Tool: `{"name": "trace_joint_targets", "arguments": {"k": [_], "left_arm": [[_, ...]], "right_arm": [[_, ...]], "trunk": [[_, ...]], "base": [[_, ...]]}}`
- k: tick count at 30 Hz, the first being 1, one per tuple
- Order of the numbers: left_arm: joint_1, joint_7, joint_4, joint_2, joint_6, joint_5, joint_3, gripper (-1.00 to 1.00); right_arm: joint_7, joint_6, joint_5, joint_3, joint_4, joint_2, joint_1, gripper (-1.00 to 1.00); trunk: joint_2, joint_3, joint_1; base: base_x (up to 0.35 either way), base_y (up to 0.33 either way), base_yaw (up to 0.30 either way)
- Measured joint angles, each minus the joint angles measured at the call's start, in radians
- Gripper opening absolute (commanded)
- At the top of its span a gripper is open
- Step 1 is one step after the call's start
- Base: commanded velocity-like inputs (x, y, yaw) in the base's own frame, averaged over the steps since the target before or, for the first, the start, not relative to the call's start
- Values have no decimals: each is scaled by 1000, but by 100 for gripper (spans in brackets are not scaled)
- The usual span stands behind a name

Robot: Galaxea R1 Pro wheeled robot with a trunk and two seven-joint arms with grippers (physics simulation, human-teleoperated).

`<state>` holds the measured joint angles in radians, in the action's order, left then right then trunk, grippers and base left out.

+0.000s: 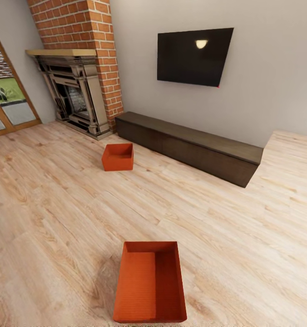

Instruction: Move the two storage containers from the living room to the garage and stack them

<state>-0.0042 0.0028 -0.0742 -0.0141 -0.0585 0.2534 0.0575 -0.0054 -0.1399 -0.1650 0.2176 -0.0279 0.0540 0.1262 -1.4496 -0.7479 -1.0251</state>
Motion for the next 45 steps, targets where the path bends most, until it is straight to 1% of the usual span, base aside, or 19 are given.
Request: {"name": "trace_joint_targets", "arguments": {"k": [23,31,45], "left_arm": [[0,0,0,-1,0,0,0,100],[0,0,0,-1,0,0,0,100],[0,0,0,-1,0,0,0,100]], "right_arm": [[1,0,1,1,0,0,0,100],[1,0,1,1,-1,0,0,100],[1,0,1,1,0,0,0,100]], "trunk": [[0,-37,0],[0,-49,0],[0,-71,0]], "base": [[0,0,0],[0,77,0],[0,6,0]]}}
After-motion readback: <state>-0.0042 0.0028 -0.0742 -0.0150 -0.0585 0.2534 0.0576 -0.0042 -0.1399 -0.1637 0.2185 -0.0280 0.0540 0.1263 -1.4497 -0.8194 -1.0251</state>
